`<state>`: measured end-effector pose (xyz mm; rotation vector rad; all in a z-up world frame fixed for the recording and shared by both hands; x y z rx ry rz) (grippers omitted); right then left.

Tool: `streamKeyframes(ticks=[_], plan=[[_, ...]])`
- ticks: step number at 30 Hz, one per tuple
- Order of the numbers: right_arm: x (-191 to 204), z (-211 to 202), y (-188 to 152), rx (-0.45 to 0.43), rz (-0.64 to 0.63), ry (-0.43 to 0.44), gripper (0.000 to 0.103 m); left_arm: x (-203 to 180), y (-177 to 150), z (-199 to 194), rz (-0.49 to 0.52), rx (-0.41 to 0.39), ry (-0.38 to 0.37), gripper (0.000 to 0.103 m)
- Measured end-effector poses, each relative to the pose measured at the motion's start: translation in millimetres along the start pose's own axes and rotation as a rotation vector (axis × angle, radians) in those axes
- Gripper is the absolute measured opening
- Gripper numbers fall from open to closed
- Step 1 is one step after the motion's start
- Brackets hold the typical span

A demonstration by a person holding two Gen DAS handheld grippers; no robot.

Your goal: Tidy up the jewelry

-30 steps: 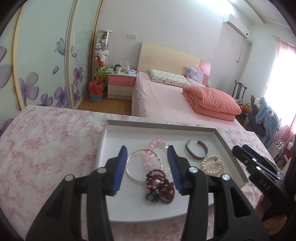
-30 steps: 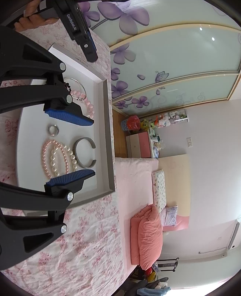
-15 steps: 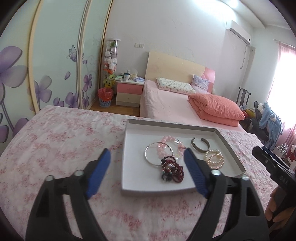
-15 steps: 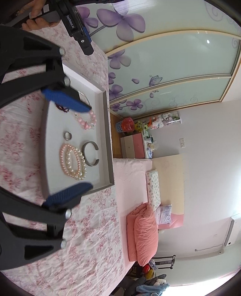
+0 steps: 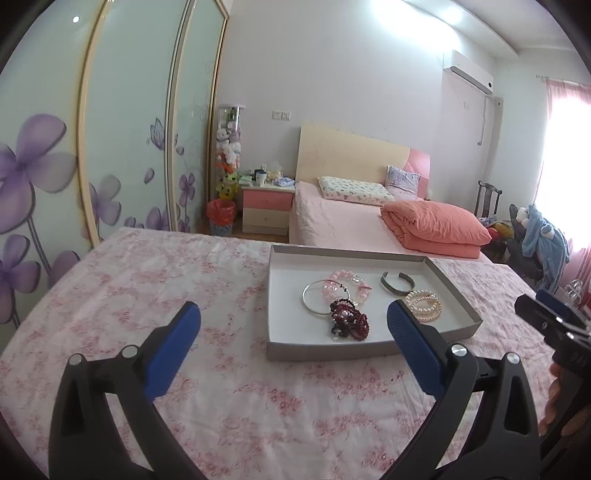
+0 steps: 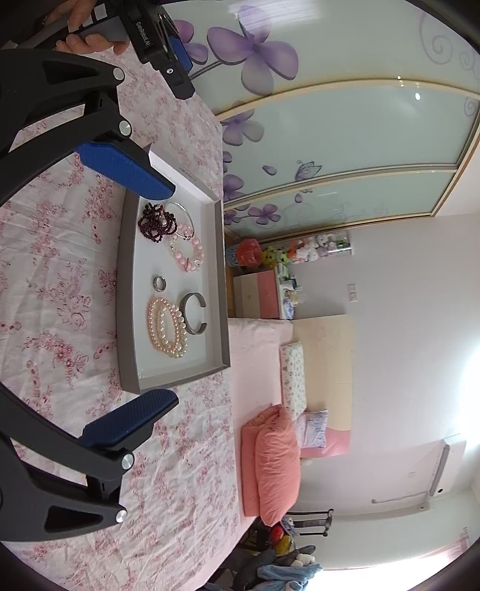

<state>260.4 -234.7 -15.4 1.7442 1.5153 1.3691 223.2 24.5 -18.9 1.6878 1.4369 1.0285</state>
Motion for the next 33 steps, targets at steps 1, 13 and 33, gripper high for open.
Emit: streamKeyframes(ticks=[1,13,33], plan=[[1,-4,0,-0.009,-0.005,-0.004,0.101,0,0,-3,0.007,-0.008,0.005,0.099],[11,-30,-18,-0.021,-0.029,0.003,0.101,-15,-13,-37,0.057,-0.069,0.039,0.099],[2,-41,-41,-0.015,-0.01,-0.026,0.101,-26,-41,-48,0.041,-0.058,0.008,0.099]])
Point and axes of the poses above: each gripper's, at about its wrist camera, not at the fingertips, and z roughly the way its jaws point, x to its left, y to its top, the point moved 9 cm from there along z, roughly the way its jaws point, and after that the axes turned 15 degrees about z, right-handed, at the moved point
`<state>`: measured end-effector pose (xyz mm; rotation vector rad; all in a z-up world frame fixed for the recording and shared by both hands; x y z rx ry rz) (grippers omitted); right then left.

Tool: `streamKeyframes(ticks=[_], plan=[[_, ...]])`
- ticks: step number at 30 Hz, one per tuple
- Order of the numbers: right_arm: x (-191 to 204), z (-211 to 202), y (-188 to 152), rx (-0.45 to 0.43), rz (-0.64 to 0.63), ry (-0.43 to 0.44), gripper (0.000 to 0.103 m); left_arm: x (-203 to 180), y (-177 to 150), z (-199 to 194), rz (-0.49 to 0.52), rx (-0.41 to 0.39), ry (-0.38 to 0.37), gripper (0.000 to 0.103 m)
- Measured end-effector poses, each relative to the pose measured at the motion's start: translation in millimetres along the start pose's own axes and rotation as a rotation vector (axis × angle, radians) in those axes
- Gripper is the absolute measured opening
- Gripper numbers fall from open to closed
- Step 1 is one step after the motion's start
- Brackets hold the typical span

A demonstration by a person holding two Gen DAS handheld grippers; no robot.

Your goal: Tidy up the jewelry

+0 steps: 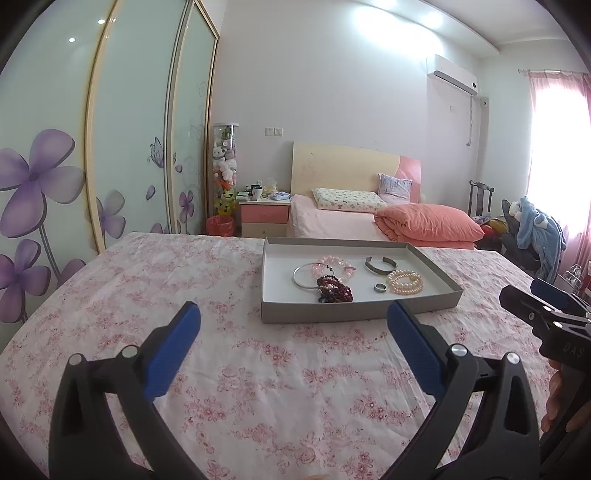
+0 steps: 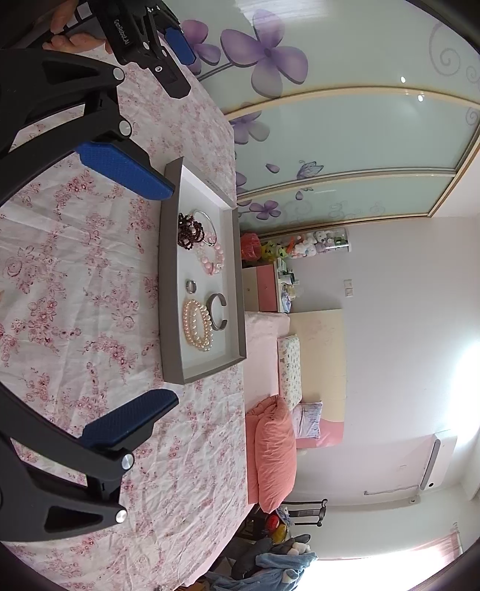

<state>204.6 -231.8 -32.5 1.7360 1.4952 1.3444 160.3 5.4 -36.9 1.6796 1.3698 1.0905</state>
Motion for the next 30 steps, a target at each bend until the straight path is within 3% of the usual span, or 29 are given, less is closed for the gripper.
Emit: streamKeyframes(ticks=[30], plan=[[1.3,2.3,-4.4,0.009,-0.003,0.005,0.101,1.8,-0.6,6.9,0.003,0.01,0.01,0.099]])
Point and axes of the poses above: each gripper's, at about its wrist camera, not at the fingertips, and z roughly the way its jaws point, x to its left, y to its top, the point moved 9 cm from there along z, roughly the way its jaws point, and after that the axes turned 15 degrees about z, right-handed, at the moved point
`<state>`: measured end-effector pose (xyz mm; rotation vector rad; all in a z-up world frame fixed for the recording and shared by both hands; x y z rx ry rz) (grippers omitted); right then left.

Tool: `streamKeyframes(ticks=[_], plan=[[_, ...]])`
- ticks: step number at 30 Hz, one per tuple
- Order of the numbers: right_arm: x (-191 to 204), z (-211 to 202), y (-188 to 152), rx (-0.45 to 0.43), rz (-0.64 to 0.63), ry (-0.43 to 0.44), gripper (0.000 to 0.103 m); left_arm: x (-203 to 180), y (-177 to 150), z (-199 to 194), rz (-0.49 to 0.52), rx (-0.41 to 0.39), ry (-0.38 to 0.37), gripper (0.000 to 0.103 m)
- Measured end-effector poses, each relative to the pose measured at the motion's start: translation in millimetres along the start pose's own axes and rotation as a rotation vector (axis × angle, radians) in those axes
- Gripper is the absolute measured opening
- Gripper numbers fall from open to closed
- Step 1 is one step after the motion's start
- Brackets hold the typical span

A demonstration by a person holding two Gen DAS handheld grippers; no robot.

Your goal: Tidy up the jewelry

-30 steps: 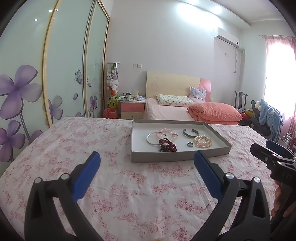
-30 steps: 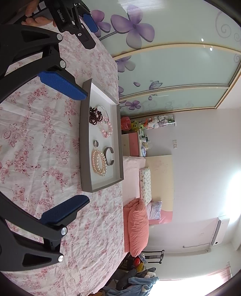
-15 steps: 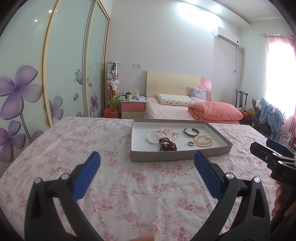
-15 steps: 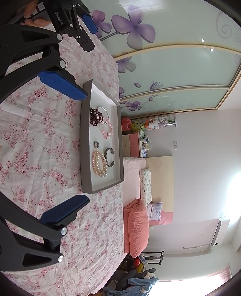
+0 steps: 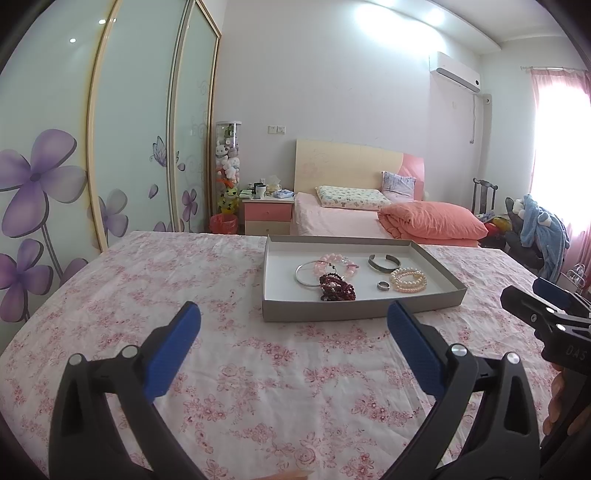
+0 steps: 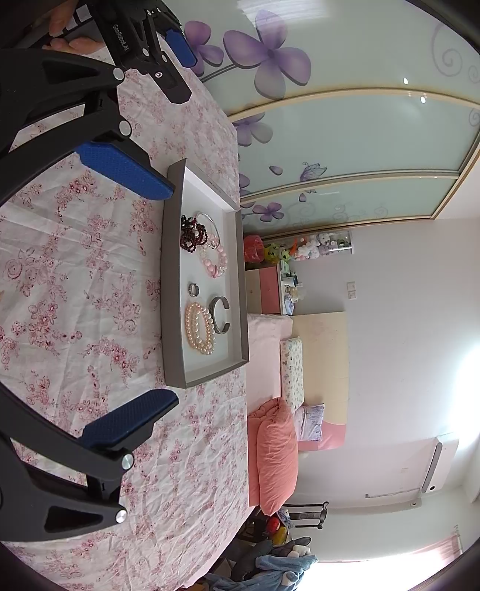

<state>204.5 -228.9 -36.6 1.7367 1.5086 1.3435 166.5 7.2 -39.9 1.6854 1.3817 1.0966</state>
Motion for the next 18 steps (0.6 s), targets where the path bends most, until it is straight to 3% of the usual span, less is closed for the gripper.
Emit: streamKeyframes(ticks=[18], plan=[[-1.1,1.4,-2.6,0.006,0.002,-0.001,0.101,-2.1,-4.9,4.1,-0.003,0.017,0.0,0.099]])
Point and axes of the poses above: each gripper's, at about its wrist camera, not at the fingertips, and z roughly the way its jaws point, x to its left, y to its top, the point moved 9 cm from there along z, roughly the way its jaws point, and after that the axes turned 15 degrees about z, right-handed, at the moved point
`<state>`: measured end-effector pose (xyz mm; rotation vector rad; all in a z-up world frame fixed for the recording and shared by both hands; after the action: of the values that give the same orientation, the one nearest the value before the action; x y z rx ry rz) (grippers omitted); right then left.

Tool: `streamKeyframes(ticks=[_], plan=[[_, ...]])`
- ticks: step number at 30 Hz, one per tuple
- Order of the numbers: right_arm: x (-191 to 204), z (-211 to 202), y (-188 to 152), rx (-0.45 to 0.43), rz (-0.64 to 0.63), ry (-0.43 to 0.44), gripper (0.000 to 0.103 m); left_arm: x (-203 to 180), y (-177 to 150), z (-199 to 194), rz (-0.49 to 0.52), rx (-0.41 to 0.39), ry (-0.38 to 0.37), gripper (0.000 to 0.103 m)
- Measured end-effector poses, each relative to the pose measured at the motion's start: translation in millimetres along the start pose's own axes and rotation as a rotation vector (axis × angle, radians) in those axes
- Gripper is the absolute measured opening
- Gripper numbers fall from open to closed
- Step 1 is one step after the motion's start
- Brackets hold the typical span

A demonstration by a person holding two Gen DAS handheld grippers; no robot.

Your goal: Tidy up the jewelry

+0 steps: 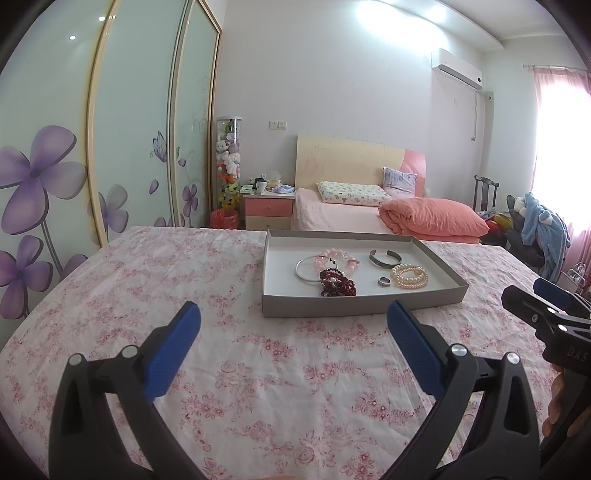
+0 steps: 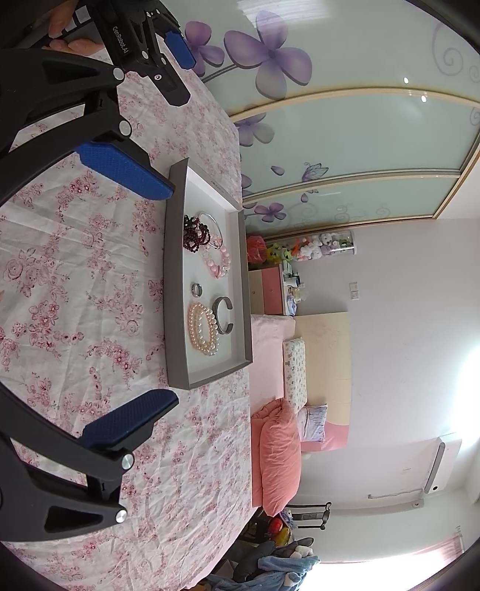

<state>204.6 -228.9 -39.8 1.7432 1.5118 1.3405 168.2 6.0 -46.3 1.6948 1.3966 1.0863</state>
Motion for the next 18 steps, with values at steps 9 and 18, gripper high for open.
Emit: streamKeyframes(ticks=[9,18], plan=[[0.2,0.6,-1.0,0.004,-0.001,0.0,0.101,-0.4,0.1,0.2,0.0,0.001,0.0,0.099],[0.2,0.8,-0.6,0.004,0.0,0.0,0.101,-3.4,-1.5,1.2,0.003,0.005,-0.004,0.099]])
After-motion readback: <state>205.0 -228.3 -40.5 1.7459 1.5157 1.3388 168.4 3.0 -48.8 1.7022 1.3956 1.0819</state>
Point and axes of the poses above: each gripper's, at about its wrist camera, not at the fingertips, and z roughly the way its jaws point, x to its left, y to its top, the point moved 9 cm from there along z, roughly the way its jaws point, and after that the axes turned 15 degrees about z, right-handed, at the moved point
